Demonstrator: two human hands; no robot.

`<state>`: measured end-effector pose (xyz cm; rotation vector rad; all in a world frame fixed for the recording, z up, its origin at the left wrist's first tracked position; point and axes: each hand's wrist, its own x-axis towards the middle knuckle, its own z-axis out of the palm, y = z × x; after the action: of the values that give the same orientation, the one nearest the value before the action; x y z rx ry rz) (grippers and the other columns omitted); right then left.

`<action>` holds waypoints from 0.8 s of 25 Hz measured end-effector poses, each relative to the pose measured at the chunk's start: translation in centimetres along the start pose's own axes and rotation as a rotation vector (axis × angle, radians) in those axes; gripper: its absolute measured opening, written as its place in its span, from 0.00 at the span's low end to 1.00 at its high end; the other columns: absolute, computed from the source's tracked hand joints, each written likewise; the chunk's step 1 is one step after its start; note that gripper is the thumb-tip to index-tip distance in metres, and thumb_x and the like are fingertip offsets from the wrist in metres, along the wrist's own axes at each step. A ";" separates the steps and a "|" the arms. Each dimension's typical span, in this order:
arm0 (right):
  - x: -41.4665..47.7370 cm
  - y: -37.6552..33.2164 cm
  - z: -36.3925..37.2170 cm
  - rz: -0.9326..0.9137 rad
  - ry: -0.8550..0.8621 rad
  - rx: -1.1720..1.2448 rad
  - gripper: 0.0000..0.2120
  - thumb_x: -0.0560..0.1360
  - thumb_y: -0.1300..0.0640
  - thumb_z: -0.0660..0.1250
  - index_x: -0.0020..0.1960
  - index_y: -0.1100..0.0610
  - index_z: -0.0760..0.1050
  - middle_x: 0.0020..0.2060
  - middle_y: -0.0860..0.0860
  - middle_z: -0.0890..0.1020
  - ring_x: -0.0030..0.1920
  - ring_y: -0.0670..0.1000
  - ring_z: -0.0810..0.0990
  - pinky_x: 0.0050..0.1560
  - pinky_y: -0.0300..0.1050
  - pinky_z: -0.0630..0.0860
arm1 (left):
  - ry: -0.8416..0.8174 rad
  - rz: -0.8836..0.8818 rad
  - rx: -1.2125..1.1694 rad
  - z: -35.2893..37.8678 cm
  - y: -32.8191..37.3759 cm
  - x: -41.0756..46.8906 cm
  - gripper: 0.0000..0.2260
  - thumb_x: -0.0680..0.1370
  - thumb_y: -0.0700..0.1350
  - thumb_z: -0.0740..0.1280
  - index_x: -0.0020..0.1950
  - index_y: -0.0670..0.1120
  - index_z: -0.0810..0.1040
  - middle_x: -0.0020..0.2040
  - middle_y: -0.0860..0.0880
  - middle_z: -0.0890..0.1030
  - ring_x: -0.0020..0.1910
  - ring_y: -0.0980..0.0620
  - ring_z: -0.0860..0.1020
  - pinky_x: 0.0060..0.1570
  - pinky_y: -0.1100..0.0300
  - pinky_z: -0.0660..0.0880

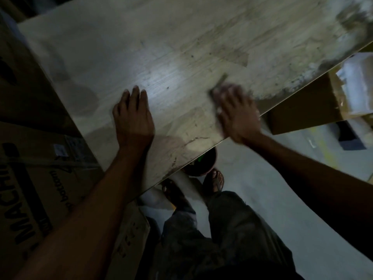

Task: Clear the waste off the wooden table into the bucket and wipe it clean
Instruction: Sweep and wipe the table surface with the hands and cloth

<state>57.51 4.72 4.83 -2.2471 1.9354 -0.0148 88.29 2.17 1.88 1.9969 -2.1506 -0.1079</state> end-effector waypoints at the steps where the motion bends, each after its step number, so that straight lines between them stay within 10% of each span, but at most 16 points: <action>1: 1.2 0.3 -0.9 0.234 0.026 0.029 0.29 0.85 0.41 0.46 0.84 0.47 0.49 0.83 0.55 0.55 0.83 0.64 0.50 0.79 0.66 0.53 | 0.016 -0.050 0.024 0.4 1.4 -0.3 0.22 0.84 0.46 0.54 0.78 0.43 0.66 0.79 0.42 0.66 0.77 0.38 0.64 0.72 0.42 0.63; 3: 0.7 -2.6 0.0 0.195 0.013 0.032 0.31 0.84 0.42 0.54 0.84 0.48 0.52 0.83 0.56 0.56 0.82 0.65 0.51 0.79 0.64 0.52 | 0.041 -0.175 0.023 1.2 4.8 -0.3 0.22 0.85 0.47 0.52 0.79 0.44 0.64 0.81 0.44 0.63 0.79 0.38 0.60 0.75 0.41 0.59; 7: -1.9 -2.0 1.9 -0.578 -0.056 -0.024 0.29 0.84 0.43 0.54 0.83 0.45 0.52 0.83 0.53 0.58 0.82 0.61 0.52 0.78 0.59 0.53 | 0.071 -0.281 -0.015 2.3 7.9 1.7 0.20 0.84 0.48 0.55 0.77 0.50 0.68 0.78 0.50 0.67 0.79 0.41 0.63 0.76 0.41 0.58; 12: 8.5 3.4 -1.7 0.214 0.022 0.125 0.29 0.85 0.43 0.49 0.84 0.49 0.51 0.83 0.56 0.55 0.82 0.63 0.50 0.79 0.63 0.55 | 0.079 -0.348 -0.037 2.2 8.2 1.6 0.20 0.82 0.49 0.56 0.75 0.52 0.69 0.78 0.52 0.67 0.79 0.45 0.61 0.77 0.44 0.56; 16: 5.3 2.9 0.6 -0.670 0.000 0.024 0.28 0.85 0.45 0.54 0.83 0.46 0.55 0.83 0.53 0.58 0.83 0.60 0.52 0.79 0.58 0.53 | 0.105 -0.340 -0.027 1.9 8.4 2.0 0.20 0.82 0.47 0.58 0.74 0.50 0.70 0.77 0.51 0.69 0.78 0.44 0.62 0.76 0.44 0.58; 20: 16.8 5.3 -2.8 0.125 0.089 0.103 0.28 0.85 0.44 0.49 0.84 0.48 0.53 0.83 0.55 0.57 0.82 0.62 0.52 0.79 0.62 0.55 | 0.143 -0.330 0.016 2.2 8.6 2.0 0.20 0.81 0.47 0.59 0.73 0.51 0.71 0.75 0.50 0.71 0.76 0.43 0.65 0.74 0.46 0.60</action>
<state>54.57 -12.87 5.04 -2.0897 2.0666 -0.1969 79.30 0.72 1.60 2.2771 -1.7285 0.0030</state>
